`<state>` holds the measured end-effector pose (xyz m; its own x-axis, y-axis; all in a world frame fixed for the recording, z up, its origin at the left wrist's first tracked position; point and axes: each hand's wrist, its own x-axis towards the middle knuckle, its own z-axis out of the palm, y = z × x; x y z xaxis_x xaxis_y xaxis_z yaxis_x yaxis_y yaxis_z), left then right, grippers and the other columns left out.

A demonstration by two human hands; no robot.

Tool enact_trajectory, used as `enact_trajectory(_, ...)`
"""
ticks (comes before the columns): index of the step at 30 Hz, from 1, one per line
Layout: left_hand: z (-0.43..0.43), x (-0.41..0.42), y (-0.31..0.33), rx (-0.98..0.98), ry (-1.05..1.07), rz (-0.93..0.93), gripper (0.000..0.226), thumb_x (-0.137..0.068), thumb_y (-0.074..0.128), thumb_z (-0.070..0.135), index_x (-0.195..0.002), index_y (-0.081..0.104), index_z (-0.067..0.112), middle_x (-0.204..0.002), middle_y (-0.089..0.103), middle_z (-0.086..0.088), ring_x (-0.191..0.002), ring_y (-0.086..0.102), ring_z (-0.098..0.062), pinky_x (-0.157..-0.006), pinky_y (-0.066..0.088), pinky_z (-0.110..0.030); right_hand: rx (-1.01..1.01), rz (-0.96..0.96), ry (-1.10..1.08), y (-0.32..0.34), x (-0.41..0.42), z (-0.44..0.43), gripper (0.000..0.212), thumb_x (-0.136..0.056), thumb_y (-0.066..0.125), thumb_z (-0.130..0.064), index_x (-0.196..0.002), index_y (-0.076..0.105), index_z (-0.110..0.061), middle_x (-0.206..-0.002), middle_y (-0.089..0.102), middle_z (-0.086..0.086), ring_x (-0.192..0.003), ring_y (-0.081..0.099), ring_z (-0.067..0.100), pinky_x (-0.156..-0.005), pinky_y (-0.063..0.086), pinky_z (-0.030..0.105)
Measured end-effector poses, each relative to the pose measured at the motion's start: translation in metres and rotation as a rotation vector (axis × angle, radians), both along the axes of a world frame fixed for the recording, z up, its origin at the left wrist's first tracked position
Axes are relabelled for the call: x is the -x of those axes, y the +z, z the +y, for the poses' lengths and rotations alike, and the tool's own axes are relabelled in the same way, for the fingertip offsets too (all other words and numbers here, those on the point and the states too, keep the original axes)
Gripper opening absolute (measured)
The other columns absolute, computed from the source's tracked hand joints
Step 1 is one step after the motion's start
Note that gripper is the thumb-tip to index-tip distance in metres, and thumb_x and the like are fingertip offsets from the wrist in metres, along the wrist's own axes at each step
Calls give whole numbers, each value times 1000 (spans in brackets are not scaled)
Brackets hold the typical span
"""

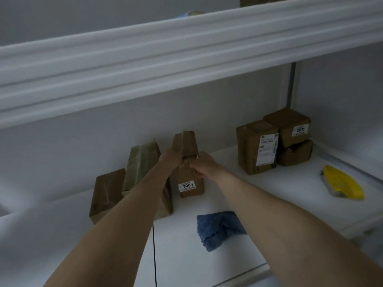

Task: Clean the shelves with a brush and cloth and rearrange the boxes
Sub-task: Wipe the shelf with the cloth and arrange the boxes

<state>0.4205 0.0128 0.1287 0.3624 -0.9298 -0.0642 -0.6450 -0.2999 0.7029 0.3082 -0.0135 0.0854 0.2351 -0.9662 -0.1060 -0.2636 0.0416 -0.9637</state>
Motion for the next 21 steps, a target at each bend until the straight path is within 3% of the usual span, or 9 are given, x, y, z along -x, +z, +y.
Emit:
enact_trajectory(2, -4, -1, -3, -21, 1, 37, 27, -97, 50, 30, -98, 61, 6, -104, 61, -16, -97, 59, -29, -78, 45, -31, -73, -73, 1, 2, -1, 1, 23, -76, 71, -13, -74, 49, -20, -69, 56, 0, -58, 56, 12, -42, 46, 19)
enact_trajectory(4, -7, 2, -3, -37, 11, 116, 26, -95, 53, 32, -87, 57, 8, -97, 60, -13, -90, 59, -27, -82, 49, -33, -127, -123, 7, 6, 0, 2, 15, -77, 71, -9, -79, 56, -15, -70, 60, 0, -62, 60, 12, -46, 49, 20)
enact_trajectory(6, -9, 8, -5, -36, 18, 244, 29, -92, 58, 31, -97, 61, 3, -103, 63, -17, -97, 61, -30, -95, 50, -41, -160, -125, 16, 7, 2, 1, 19, -80, 66, -5, -98, 64, -8, -85, 67, 5, -78, 66, 18, -61, 55, 26)
enact_trajectory(8, -9, 15, -3, -36, 6, 341, 33, -89, 63, 29, -106, 62, 1, -104, 64, -17, -96, 62, -29, -95, 48, -41, -187, -133, -16, 9, 7, -3, 33, -83, 59, 0, -115, 61, -5, -108, 67, 16, -99, 65, 28, -77, 56, 35)
enact_trajectory(10, -11, 27, 1, -13, -3, 430, 38, -85, 68, 27, -111, 62, 0, -105, 66, -16, -99, 64, -29, -94, 50, -41, -170, -91, -69, 11, 17, -7, 38, -84, 54, 1, -122, 59, -4, -117, 63, 19, -105, 62, 31, -82, 56, 38)
enact_trajectory(16, -20, 75, 6, 5, -48, 563, 40, -83, 71, 21, -113, 60, -2, -108, 65, -18, -103, 63, -31, -97, 50, -43, -103, 12, -109, 18, 65, -19, 37, -86, 52, -3, -123, 58, -5, -116, 63, 18, -105, 61, 31, -89, 54, 41)
enact_trajectory(21, -24, 106, 1, 0, -71, 568, 22, -84, 68, 19, -99, 60, 5, -81, 63, -9, -80, 62, -24, -79, 53, -34, -96, 17, -109, 17, 98, -26, 36, -87, 50, -2, -122, 58, -7, -107, 61, 14, -95, 58, 27, -80, 53, 35)
